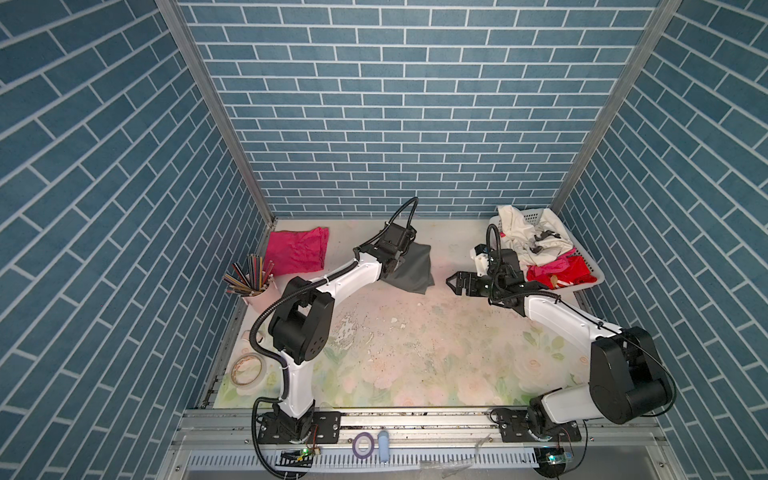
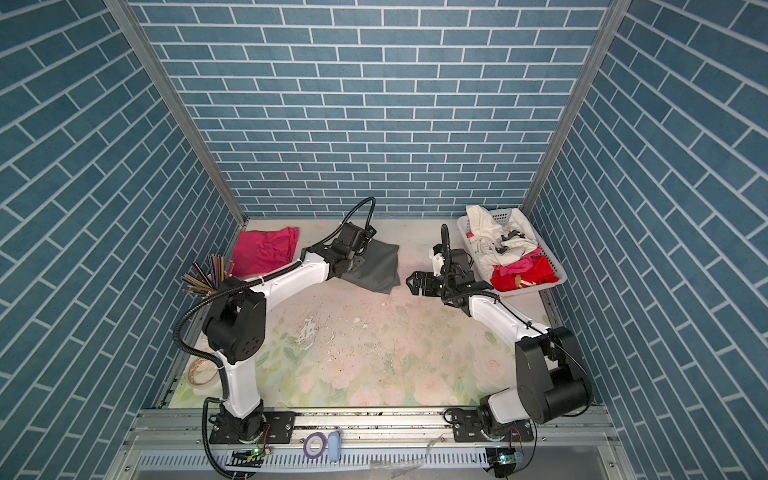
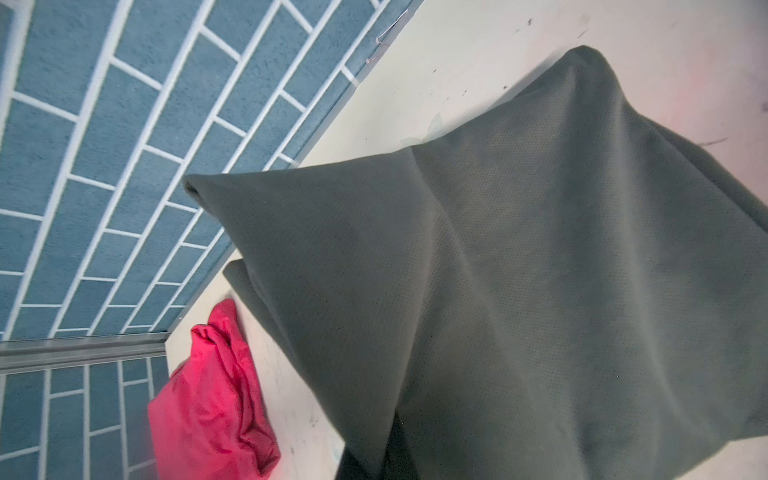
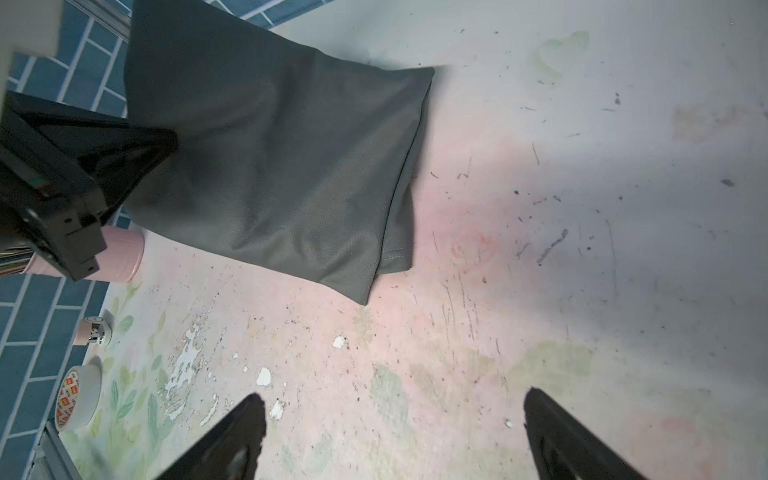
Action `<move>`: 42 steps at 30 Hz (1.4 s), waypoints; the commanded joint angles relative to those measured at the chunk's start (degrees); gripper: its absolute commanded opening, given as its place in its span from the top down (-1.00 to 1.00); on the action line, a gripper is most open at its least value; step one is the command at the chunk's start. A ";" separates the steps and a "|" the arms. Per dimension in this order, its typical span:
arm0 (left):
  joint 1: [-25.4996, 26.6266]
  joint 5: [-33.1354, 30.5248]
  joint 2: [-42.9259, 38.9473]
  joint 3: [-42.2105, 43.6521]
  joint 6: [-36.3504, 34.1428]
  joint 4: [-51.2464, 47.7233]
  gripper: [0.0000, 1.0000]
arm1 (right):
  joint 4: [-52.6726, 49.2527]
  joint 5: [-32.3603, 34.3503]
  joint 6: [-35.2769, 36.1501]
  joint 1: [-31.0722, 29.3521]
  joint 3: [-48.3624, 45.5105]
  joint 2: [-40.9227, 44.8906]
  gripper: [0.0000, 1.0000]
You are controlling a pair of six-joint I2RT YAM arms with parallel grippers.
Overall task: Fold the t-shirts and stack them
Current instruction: 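Lift the grey bundle with the left gripper and carry it toward the pink shirt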
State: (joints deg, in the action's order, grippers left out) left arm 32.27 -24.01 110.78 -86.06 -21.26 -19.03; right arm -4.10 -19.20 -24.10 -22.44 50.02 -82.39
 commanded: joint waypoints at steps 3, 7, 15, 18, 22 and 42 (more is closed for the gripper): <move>-5.23 0.04 -3.47 1.80 -8.19 1.10 1.00 | 2.80 0.90 -1.65 -3.04 2.51 -2.13 -0.95; -9.60 1.22 -5.07 2.91 -10.15 3.69 1.00 | 4.13 0.78 -2.04 -5.95 4.97 -4.82 -0.95; -17.70 5.18 -6.46 2.70 -9.32 6.93 1.00 | 13.49 2.23 -0.43 -13.18 9.07 -9.70 -0.96; -20.37 6.09 -6.19 1.88 -9.73 7.33 1.00 | 17.32 0.45 -0.81 -14.71 10.94 -11.95 -0.96; -24.24 9.68 -6.03 0.59 -9.38 7.16 1.00 | 16.95 -0.62 -1.70 -16.02 15.48 -16.09 -0.96; -38.16 23.91 -7.55 1.66 -6.40 10.32 1.00 | 16.58 -1.50 -1.64 -19.29 23.89 -24.86 -0.96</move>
State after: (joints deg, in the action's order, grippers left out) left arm -5.02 -2.92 105.47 -84.93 -27.75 -10.61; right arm 13.30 -19.79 -25.26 -41.36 72.31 -106.30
